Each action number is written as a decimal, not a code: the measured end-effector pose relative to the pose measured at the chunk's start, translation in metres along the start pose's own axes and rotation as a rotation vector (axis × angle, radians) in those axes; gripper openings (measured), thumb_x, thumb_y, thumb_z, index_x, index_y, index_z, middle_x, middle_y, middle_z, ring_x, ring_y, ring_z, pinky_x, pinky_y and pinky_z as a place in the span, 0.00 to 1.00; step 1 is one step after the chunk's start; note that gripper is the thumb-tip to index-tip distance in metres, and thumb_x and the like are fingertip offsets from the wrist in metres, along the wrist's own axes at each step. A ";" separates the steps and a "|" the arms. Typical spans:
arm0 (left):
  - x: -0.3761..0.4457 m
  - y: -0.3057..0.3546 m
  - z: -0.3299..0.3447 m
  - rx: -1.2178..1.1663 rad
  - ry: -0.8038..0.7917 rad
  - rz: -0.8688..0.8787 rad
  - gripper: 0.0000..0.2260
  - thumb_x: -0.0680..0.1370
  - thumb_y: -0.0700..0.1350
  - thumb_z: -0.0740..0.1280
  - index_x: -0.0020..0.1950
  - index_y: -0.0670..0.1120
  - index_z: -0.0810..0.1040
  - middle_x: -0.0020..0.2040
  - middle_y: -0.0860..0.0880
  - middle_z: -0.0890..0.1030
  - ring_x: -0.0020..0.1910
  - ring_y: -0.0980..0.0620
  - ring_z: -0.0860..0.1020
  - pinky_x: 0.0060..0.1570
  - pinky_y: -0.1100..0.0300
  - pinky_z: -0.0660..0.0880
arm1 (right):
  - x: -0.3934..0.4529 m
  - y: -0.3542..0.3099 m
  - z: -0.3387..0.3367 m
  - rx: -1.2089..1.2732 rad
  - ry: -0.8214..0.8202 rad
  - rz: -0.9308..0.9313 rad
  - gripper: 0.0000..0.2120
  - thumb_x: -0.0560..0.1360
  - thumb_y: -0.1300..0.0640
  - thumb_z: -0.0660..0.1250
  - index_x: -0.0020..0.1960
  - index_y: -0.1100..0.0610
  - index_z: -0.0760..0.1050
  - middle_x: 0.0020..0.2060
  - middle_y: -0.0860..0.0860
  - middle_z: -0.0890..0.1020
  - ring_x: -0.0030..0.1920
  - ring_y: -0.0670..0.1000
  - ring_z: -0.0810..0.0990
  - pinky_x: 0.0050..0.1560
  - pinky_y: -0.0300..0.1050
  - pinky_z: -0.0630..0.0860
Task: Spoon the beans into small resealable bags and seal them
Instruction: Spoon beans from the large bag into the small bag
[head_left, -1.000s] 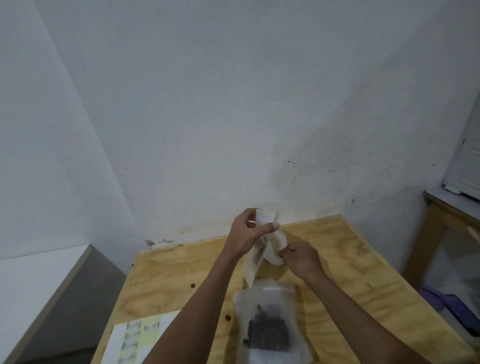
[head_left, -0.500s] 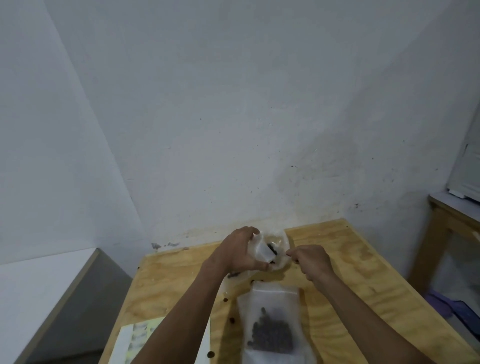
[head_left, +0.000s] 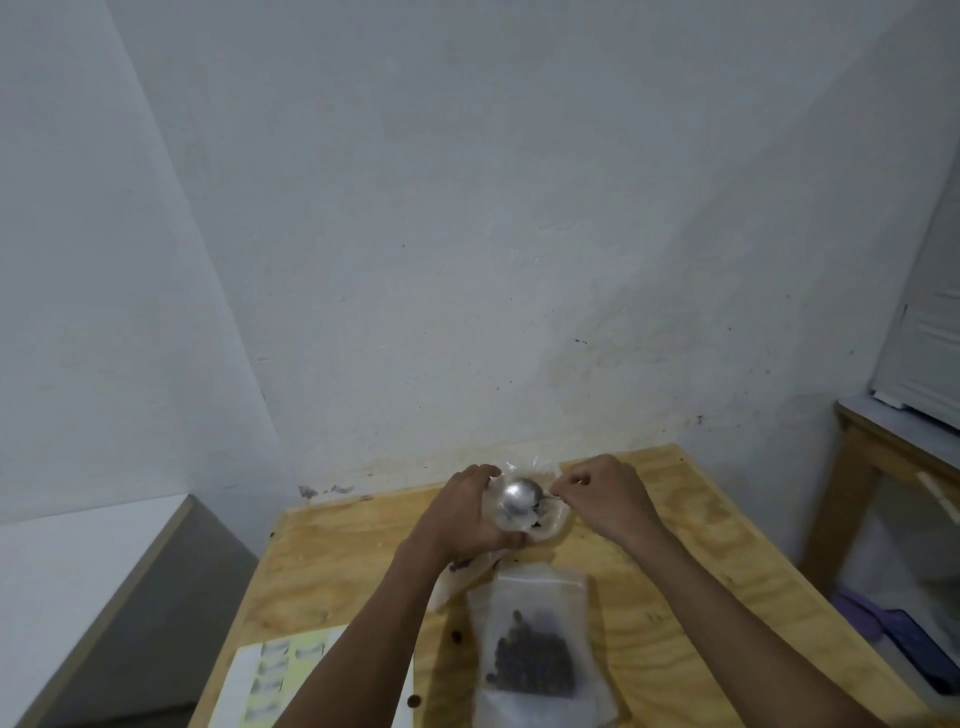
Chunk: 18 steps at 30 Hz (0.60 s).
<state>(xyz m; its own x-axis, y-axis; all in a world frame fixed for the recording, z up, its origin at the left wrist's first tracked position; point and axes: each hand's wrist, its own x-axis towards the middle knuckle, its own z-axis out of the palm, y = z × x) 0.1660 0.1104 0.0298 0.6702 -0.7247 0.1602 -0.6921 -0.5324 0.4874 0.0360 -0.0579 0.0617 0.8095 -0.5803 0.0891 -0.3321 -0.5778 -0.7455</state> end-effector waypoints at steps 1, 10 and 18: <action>0.000 -0.001 0.000 -0.016 0.008 -0.016 0.47 0.63 0.66 0.79 0.76 0.46 0.68 0.68 0.49 0.75 0.63 0.50 0.74 0.60 0.56 0.74 | -0.002 -0.002 0.000 -0.083 0.045 -0.014 0.09 0.76 0.56 0.69 0.41 0.50 0.87 0.36 0.44 0.86 0.36 0.48 0.84 0.34 0.45 0.81; 0.011 -0.004 -0.006 -0.252 0.127 -0.068 0.42 0.64 0.62 0.81 0.73 0.48 0.71 0.66 0.50 0.75 0.59 0.51 0.76 0.53 0.59 0.75 | 0.002 0.012 0.026 -0.482 0.077 0.024 0.11 0.81 0.59 0.60 0.54 0.56 0.81 0.53 0.54 0.80 0.49 0.57 0.82 0.42 0.46 0.74; 0.050 0.014 0.006 -0.263 -0.148 -0.199 0.40 0.58 0.68 0.77 0.66 0.51 0.77 0.65 0.50 0.78 0.58 0.48 0.78 0.47 0.58 0.76 | 0.010 0.020 0.042 -0.488 0.076 0.031 0.12 0.82 0.61 0.60 0.62 0.56 0.79 0.56 0.55 0.77 0.54 0.57 0.81 0.43 0.44 0.70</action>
<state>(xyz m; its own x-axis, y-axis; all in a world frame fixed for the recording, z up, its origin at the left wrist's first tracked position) 0.1886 0.0642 0.0392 0.7255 -0.6839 -0.0772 -0.4462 -0.5528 0.7038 0.0574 -0.0511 0.0197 0.7639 -0.6314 0.1334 -0.5585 -0.7504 -0.3536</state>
